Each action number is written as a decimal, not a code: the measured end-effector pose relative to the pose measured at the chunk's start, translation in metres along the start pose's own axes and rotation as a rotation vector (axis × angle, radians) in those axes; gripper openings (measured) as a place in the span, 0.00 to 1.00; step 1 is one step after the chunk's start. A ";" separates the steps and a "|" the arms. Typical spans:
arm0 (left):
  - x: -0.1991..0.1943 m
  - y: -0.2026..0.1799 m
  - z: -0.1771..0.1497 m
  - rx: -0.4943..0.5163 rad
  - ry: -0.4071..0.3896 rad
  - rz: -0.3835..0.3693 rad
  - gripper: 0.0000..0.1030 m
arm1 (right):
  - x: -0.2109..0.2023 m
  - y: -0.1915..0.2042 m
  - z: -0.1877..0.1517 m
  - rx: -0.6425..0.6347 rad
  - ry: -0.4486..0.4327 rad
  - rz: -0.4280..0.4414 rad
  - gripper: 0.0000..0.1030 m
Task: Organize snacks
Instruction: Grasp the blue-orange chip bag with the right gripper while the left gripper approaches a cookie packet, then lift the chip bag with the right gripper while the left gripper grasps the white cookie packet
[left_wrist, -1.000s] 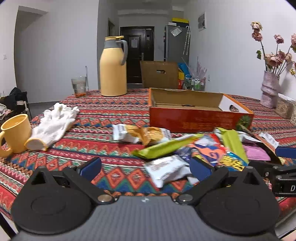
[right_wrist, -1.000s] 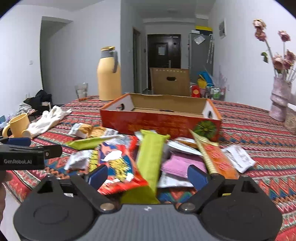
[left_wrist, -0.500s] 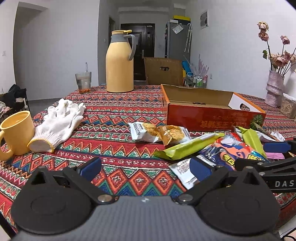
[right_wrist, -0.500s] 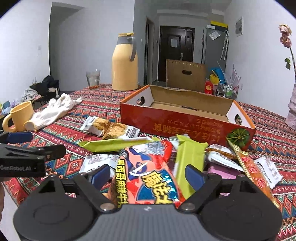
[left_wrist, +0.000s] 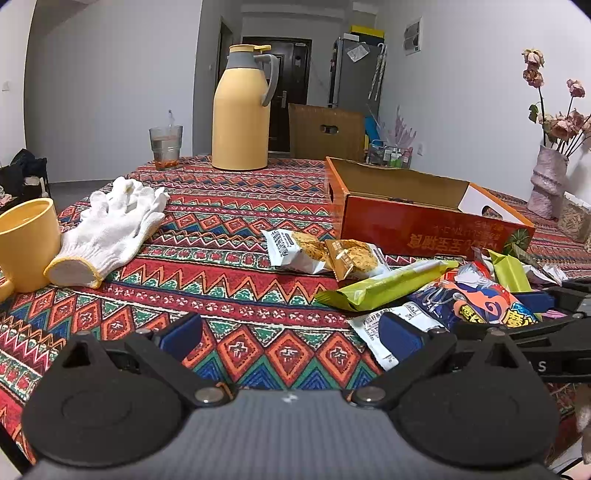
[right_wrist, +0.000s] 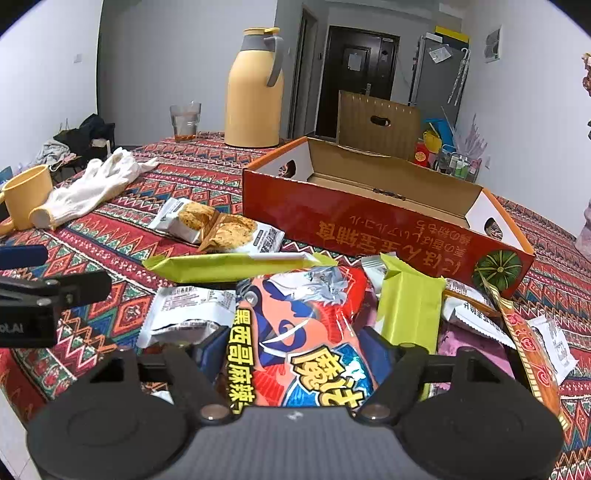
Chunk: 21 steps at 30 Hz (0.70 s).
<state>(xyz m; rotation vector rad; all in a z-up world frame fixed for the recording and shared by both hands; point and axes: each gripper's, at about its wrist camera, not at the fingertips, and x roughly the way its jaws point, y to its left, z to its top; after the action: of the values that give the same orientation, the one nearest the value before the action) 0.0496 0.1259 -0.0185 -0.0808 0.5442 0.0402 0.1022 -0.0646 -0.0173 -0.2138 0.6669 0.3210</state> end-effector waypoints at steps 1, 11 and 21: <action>0.000 0.000 0.000 0.001 0.000 -0.001 1.00 | 0.000 0.000 0.000 -0.001 -0.001 0.000 0.64; 0.001 -0.002 0.001 -0.005 0.012 0.005 1.00 | -0.011 -0.005 -0.001 0.012 -0.046 0.021 0.54; 0.005 -0.004 0.022 0.020 -0.007 0.035 1.00 | -0.044 -0.031 0.010 0.074 -0.181 -0.005 0.54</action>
<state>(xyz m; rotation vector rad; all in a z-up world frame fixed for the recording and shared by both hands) 0.0652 0.1234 -0.0016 -0.0519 0.5385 0.0689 0.0862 -0.1003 0.0209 -0.1141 0.4981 0.3069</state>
